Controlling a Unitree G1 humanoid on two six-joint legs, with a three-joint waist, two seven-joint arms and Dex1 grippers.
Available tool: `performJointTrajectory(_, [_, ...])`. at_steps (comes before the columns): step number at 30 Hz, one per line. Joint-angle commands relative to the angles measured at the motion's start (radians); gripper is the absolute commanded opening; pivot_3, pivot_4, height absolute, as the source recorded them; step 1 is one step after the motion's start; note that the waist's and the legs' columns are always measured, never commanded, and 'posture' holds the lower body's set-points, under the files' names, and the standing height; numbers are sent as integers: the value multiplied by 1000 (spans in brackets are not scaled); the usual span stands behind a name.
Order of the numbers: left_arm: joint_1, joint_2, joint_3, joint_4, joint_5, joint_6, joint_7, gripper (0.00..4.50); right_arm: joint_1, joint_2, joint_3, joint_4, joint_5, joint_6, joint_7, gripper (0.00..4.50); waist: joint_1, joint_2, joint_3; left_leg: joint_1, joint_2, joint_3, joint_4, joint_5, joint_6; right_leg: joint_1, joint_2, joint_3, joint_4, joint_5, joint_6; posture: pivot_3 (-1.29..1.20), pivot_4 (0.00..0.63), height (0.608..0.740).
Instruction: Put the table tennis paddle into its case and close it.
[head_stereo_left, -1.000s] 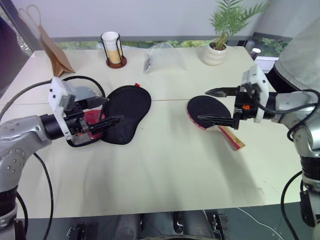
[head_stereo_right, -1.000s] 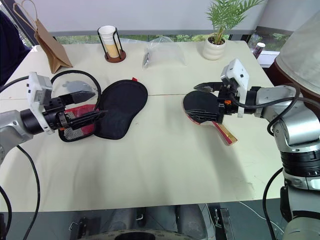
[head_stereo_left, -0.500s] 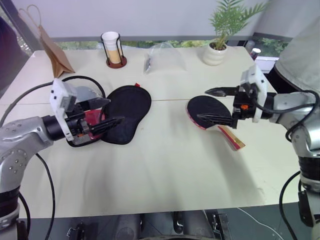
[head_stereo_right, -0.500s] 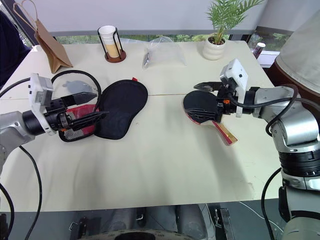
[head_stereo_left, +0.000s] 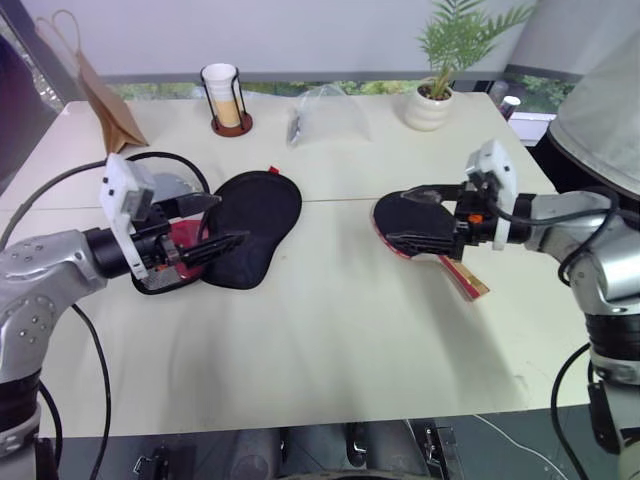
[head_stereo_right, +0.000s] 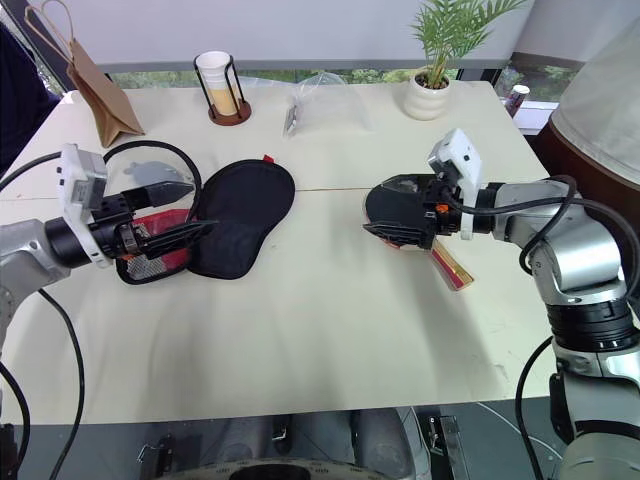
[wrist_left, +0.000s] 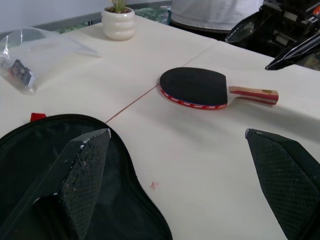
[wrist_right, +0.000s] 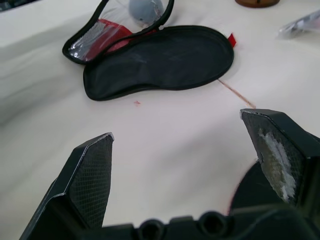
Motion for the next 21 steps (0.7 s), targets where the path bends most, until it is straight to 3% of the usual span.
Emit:
performJointTrajectory(1, [-21, 27, 24, 48, 37, -38, -20, 4500, -49, 65, 52, -39, -6, 57, -67, 4432, -4, 0, 0, 0, 0, 0, 0, 0, 0, 0, 0, 0, 0, 0, 0, 0, 150, 740])
performJointTrajectory(12, [-104, 118, 38, 264, 135, -118, -121, 4500, -158, 393, 289, 3, -100, 276, -311, 4432, -20, 0, 0, -1, 0, 1, 0, 0, 0, -2, 0, 0, 1, 0, 0, 0, 150, 740])
performJointTrajectory(21, [-72, 144, 60, 251, 130, -115, -191, 4500, -258, 647, 360, 274, -172, 312, -425, 4432, -23, 0, 0, -1, 1, 1, 0, 0, 0, -2, 0, 0, 1, 0, 0, 0, 150, 740])
